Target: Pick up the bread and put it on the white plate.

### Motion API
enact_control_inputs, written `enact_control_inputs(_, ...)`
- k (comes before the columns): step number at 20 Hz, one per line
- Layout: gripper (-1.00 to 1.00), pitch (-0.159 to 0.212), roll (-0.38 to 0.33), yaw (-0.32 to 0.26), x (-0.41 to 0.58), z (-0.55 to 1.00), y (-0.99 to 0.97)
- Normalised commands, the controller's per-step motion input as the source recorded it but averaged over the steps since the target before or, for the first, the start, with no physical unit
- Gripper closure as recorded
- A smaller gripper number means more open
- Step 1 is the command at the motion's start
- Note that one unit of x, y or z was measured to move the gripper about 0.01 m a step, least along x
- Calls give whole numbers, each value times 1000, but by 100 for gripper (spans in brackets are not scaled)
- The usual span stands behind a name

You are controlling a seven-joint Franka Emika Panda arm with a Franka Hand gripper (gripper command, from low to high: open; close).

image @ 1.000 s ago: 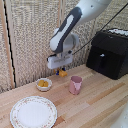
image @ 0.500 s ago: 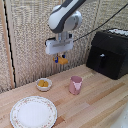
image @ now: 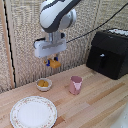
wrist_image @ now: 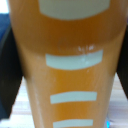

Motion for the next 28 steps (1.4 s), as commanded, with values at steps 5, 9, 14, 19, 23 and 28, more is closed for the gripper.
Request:
enact_control_inputs(5, 100, 0, -14, 0, -319, -414, 970)
enact_control_inputs(9, 100, 0, -3, 21, -172, -631, 749)
enact_control_inputs(14, 100, 0, 6, 55, 0, -734, 351)
enact_control_inputs(19, 100, 0, 1, 45, 0, -502, 265)
enact_control_inputs(23, 100, -1, 20, 28, 0, -315, 275)
enact_control_inputs(28, -100, -90, 19, 17, 0, -99, 111)
